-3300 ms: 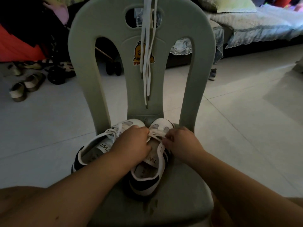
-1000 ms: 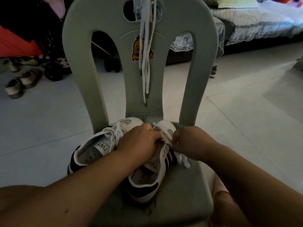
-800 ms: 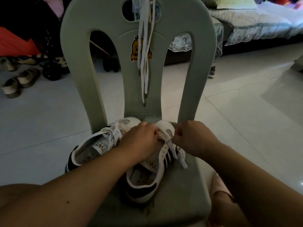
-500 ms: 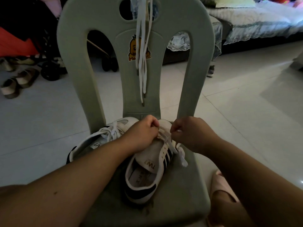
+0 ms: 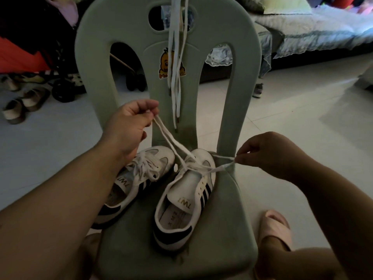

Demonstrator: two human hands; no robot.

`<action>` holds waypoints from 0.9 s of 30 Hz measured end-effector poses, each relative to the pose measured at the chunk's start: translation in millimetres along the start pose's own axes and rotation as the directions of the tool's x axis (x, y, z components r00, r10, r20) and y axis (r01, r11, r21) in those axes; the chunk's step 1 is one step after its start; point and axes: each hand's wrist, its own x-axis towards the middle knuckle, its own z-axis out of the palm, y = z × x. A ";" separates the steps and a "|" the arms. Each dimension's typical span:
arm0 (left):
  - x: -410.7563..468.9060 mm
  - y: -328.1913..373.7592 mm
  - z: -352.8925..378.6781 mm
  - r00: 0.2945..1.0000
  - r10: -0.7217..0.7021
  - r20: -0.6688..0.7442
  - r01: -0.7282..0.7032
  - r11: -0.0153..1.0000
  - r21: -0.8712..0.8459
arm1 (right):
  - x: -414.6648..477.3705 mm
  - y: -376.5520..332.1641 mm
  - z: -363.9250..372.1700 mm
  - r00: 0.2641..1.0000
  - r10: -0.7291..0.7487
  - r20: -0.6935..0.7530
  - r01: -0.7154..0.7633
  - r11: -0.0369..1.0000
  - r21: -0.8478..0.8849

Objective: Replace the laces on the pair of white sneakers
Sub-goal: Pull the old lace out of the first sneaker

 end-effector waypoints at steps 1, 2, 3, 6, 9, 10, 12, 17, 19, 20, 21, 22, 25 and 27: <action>1.0 0.6 -2.7 1.000 0.011 -0.024 -0.011 1.000 0.016 | -1.5 0.5 -1.7 1.000 0.004 -0.013 -0.004 1.000 0.016; 1.9 1.2 -5.1 0.999 0.025 -0.048 -0.023 0.999 0.033 | -2.6 0.7 -3.1 1.000 0.006 -0.029 -0.005 0.999 0.039; 2.4 1.9 -7.3 0.996 0.043 -0.073 -0.040 0.998 0.043 | -4.2 0.5 -4.7 0.999 0.010 -0.051 -0.007 0.998 0.070; 1.6 3.6 -12.1 0.985 0.108 -0.132 -0.105 0.994 0.028 | -7.9 -0.1 -11.4 0.990 0.024 -0.138 0.004 0.980 0.198; -1.9 7.3 -13.0 0.980 0.140 -0.142 -0.145 0.989 -0.024 | -9.0 -2.0 -17.2 0.980 0.042 -0.197 0.030 0.936 0.350; -3.3 8.4 -13.1 0.982 0.136 -0.130 -0.138 0.990 -0.010 | -8.7 -3.2 -17.0 0.979 0.040 -0.200 0.038 0.928 0.372; -6.7 9.7 -12.5 0.992 0.108 -0.066 -0.100 0.988 0.115 | -6.8 -4.8 -13.4 0.982 0.029 -0.189 0.046 0.925 0.378; -18.2 -0.7 -7.5 0.952 -0.102 0.288 -0.063 0.857 0.512 | 2.8 -5.3 -1.5 0.999 0.027 -0.044 -0.022 0.992 0.121; -22.5 -8.1 -2.6 0.913 -0.178 0.367 -0.125 0.734 0.668 | 5.6 -4.9 4.8 0.977 0.098 0.188 -0.096 0.995 -0.024; -24.1 -12.5 0.2 0.912 -0.174 0.371 -0.175 0.652 0.738 | 6.6 -5.3 9.8 0.944 0.142 0.297 -0.117 0.988 -0.101; -25.6 -16.6 3.5 0.920 -0.149 0.363 -0.222 0.566 0.794 | 8.4 -5.9 15.3 0.918 0.162 0.361 -0.097 0.976 -0.193; -28.0 -20.4 7.1 0.923 -0.122 0.365 -0.267 0.479 0.836 | 9.9 -8.3 20.4 0.916 0.158 0.370 -0.056 0.960 -0.273; -33.2 -38.1 19.3 0.890 -0.160 0.426 -0.376 0.270 0.887 | 16.4 -22.2 38.1 0.978 -0.004 0.207 0.056 0.968 -0.246; -34.2 -51.3 26.4 0.877 -0.207 0.435 -0.399 0.192 0.897 | 20.2 -33.9 52.8 0.989 -0.099 0.108 0.106 0.992 -0.063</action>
